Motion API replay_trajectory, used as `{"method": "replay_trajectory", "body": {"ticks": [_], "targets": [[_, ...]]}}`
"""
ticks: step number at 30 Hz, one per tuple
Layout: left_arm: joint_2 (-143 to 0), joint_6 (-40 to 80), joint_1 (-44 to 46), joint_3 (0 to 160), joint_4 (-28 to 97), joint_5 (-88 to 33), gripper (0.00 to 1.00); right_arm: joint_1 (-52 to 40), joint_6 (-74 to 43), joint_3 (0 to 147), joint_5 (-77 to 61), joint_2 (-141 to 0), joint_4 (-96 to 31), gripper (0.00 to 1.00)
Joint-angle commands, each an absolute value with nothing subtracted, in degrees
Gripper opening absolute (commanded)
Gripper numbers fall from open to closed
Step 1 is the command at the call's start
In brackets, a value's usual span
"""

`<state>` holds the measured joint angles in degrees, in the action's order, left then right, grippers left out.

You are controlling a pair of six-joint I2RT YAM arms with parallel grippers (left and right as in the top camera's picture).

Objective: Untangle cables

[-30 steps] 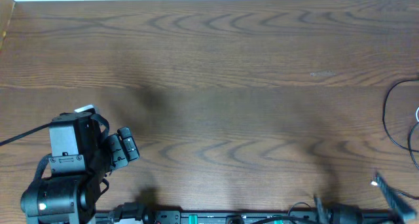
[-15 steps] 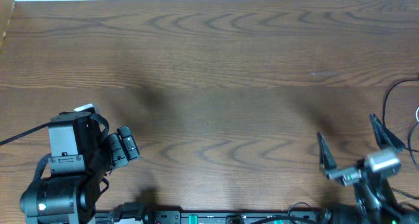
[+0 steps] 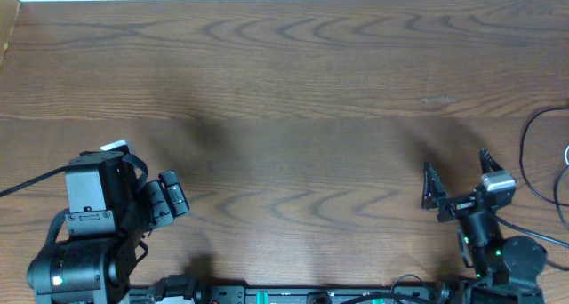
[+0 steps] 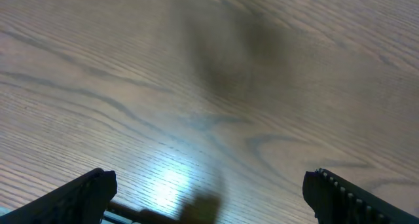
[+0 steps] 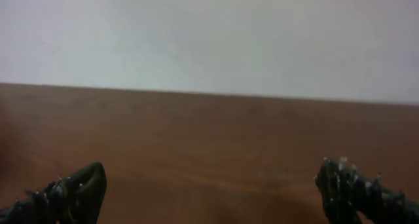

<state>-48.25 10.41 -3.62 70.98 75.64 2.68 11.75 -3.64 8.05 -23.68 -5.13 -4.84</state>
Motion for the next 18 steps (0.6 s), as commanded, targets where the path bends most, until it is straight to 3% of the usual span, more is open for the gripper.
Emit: {"method": "replay_trajectory", "body": {"ticks": [1, 18], "targets": [[-48.2, 9.5, -3.8, 71.8, 75.7, 2.3, 0.97, 11.6, -5.7, 5.6, -21.5, -4.7, -4.5, 0.99], [-48.2, 9.5, -3.8, 71.7, 76.0, 2.3, 0.97, 11.6, -10.8, 4.0, -17.1, -4.9, -12.4, 0.99]]}}
